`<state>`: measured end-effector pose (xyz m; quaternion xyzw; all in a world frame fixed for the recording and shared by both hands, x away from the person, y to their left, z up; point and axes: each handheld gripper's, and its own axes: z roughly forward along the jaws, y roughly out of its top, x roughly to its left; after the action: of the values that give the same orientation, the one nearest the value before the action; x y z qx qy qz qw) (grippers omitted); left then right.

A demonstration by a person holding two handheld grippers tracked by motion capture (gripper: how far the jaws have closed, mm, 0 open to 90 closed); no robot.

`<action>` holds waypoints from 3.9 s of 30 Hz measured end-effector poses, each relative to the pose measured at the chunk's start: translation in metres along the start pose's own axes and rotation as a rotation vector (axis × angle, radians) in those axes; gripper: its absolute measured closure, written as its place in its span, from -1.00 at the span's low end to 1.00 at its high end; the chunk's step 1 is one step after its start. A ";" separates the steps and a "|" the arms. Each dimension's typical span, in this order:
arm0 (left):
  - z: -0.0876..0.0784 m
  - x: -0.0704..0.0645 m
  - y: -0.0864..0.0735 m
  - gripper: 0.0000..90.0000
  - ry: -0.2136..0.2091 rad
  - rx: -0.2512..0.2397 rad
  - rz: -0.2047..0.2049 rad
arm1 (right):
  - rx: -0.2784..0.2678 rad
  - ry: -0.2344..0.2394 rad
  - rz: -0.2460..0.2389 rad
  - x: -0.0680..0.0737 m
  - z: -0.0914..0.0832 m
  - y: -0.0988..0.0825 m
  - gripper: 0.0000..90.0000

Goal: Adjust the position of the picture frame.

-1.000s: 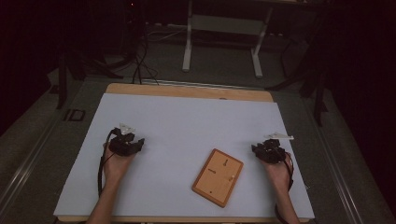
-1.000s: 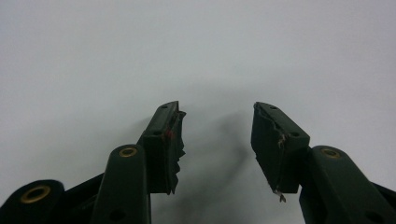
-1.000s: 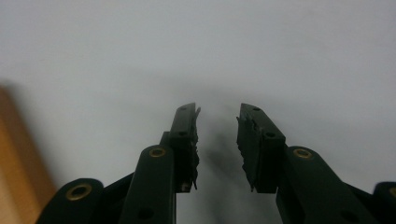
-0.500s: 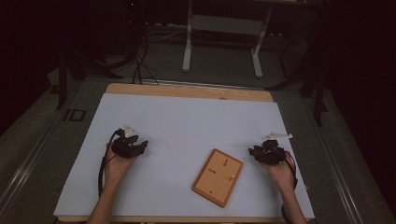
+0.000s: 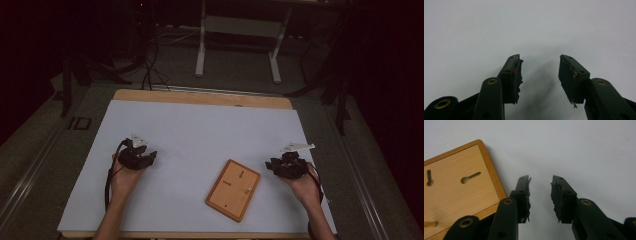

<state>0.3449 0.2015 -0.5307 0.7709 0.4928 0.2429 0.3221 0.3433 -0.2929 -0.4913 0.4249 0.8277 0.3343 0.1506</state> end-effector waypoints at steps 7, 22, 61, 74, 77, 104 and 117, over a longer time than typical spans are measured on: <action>-0.001 0.001 0.000 0.15 0.003 0.003 -0.007 | 0.011 0.030 -0.023 0.005 -0.001 -0.001 0.50; 0.000 -0.003 0.000 0.15 0.006 0.013 0.003 | 0.032 0.083 -0.071 0.021 -0.003 -0.001 0.50; 0.001 -0.005 0.000 0.14 0.001 0.024 0.009 | 0.031 0.207 -0.160 0.056 -0.004 0.003 0.53; 0.001 -0.006 0.000 0.14 0.002 0.029 0.016 | 0.036 0.196 -0.206 0.065 -0.004 0.001 0.99; 0.001 -0.006 0.000 0.14 0.002 0.030 0.014 | 0.039 0.201 -0.215 0.067 -0.004 0.001 1.00; 0.003 -0.007 0.000 0.13 0.012 0.048 0.027 | 0.016 0.261 -0.211 0.085 -0.010 -0.001 0.65; 0.004 -0.008 0.000 0.12 0.014 0.056 0.033 | 0.042 0.257 -0.203 0.089 0.000 -0.015 0.69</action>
<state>0.3445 0.1930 -0.5345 0.7861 0.4888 0.2396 0.2929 0.2818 -0.2274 -0.4984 0.2958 0.8856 0.3517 0.0677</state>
